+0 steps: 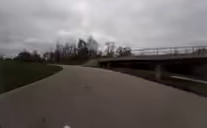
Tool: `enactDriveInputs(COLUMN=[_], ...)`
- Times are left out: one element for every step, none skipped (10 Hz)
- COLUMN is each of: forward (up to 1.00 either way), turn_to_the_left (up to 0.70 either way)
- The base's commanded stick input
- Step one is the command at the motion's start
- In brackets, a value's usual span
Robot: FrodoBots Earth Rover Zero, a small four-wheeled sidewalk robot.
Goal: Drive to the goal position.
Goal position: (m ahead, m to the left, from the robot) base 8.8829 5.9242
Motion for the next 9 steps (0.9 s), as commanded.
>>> enactDriveInputs(forward=[1.0, 1.0, 1.0, 1.0, 1.0, 1.0, 1.0, 1.0, 1.0], turn_to_the_left=[0.0, 0.0, 0.0, 0.0, 0.04, 0.3, 0.4, 0.4, 0.15])
